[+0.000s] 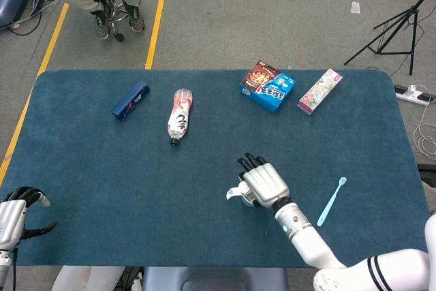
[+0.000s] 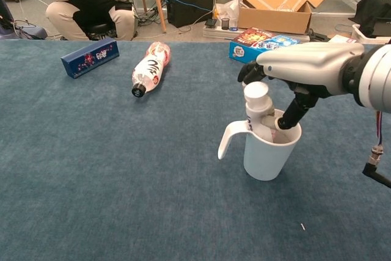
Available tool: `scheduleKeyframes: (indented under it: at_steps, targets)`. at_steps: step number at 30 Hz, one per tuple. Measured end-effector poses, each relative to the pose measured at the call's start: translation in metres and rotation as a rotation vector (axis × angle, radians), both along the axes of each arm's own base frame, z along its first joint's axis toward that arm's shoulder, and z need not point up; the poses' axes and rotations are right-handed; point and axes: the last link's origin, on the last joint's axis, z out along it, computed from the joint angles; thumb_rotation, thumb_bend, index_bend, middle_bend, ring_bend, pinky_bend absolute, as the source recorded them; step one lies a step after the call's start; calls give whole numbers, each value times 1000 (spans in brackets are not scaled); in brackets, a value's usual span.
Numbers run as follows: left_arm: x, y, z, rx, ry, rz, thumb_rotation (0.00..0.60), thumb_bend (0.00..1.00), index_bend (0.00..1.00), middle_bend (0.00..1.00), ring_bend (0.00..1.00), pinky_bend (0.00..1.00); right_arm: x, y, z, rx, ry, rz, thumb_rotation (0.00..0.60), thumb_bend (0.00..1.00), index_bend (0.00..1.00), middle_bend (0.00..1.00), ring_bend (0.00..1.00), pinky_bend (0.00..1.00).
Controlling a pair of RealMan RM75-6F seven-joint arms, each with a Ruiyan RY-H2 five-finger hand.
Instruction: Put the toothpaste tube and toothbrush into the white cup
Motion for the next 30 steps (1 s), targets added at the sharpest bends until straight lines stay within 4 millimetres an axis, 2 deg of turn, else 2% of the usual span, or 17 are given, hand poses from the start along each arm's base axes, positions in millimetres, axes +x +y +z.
scheduleKeyframes:
  at_steps: [11, 17, 27, 30]
  targets:
    - [0, 0, 0, 0, 1, 1, 600, 0, 505, 379, 234, 281, -2, -1, 2, 2, -1, -3, 600, 254, 295, 157, 2, 176]
    - [0, 0, 0, 1, 1, 1, 600, 0, 505, 379, 234, 281, -5, -1, 9, -15, -9, -6, 600, 251, 235, 156, 2, 177]
    - [0, 0, -2, -4, 7, 2, 600, 0, 505, 379, 234, 281, -18, 4, 44, -102, -34, 1, 600, 247, 191, 152, 2, 193]
    - [0, 0, -3, -7, 11, 3, 600, 0, 505, 379, 234, 281, -25, 10, 56, -118, -46, 6, 600, 213, 196, 148, 2, 199]
